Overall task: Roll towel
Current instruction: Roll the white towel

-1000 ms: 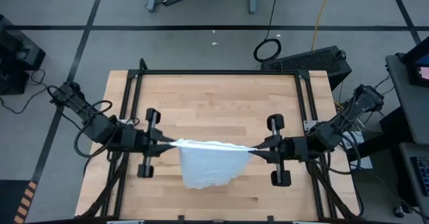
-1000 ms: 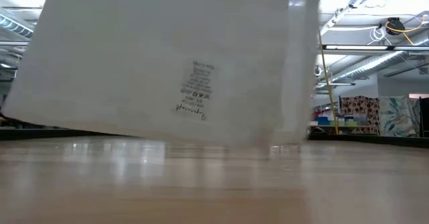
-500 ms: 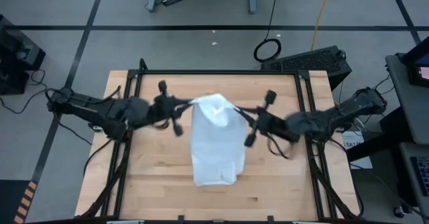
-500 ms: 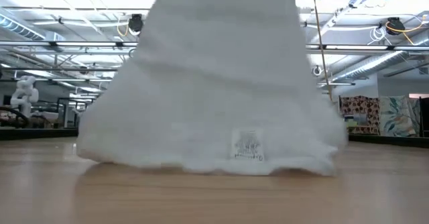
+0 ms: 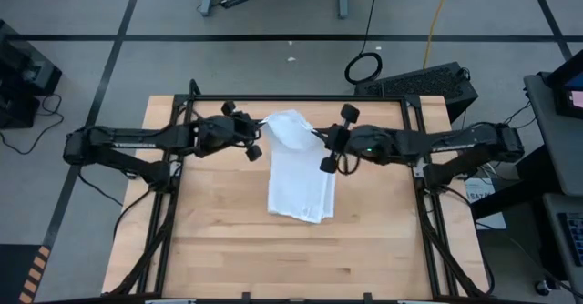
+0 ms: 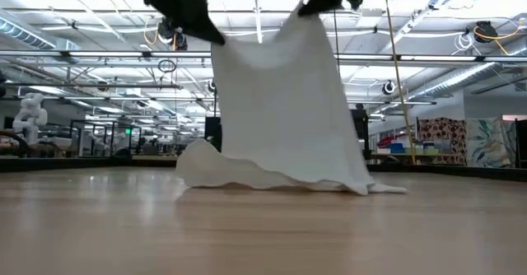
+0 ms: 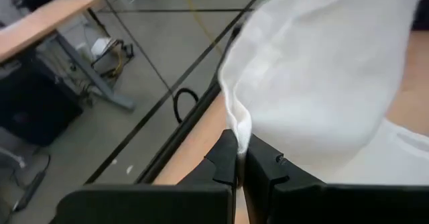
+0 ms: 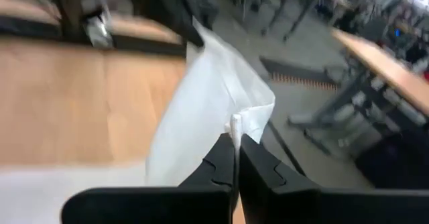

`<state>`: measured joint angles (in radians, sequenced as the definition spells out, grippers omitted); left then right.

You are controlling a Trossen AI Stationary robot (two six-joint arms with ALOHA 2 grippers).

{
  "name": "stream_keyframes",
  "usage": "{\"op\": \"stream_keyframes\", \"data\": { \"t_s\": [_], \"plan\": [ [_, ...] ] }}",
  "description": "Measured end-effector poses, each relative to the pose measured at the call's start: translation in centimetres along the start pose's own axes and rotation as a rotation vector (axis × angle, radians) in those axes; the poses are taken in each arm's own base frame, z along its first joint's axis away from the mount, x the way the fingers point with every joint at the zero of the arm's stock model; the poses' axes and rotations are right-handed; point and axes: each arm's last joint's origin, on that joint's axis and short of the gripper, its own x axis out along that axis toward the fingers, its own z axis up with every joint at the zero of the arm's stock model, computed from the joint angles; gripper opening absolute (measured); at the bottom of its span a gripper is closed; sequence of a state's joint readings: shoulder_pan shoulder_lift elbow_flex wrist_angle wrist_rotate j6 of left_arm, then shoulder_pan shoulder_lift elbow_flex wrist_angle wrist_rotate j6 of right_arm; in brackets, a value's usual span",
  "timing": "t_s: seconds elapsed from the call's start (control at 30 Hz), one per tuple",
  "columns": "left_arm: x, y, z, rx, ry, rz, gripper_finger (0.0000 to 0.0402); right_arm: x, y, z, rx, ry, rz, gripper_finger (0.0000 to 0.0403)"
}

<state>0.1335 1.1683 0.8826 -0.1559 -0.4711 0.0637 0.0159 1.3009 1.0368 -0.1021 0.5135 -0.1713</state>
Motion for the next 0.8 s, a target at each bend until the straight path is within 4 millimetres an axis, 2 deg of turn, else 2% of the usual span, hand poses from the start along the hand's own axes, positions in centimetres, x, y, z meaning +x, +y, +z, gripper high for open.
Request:
{"op": "stream_keyframes", "data": {
  "t_s": [0.33, 0.5, 0.8],
  "plan": [
    [4.4, 0.8, -5.2, -0.013, 0.165, 0.067, 0.0013, 5.3, -0.6, -5.1, -0.040, 0.204, -0.083, 0.0000],
    [6.7, 1.2, -6.2, 0.014, 0.182, 0.108, 0.0013, 7.7, -1.0, -7.2, -0.114, 0.291, -0.107, 0.0000],
    [10.2, 2.3, -6.6, 0.043, 0.084, 0.204, 0.0013, 11.2, -2.8, -10.0, -0.158, 0.359, -0.179, 0.0000]
  ]
}}
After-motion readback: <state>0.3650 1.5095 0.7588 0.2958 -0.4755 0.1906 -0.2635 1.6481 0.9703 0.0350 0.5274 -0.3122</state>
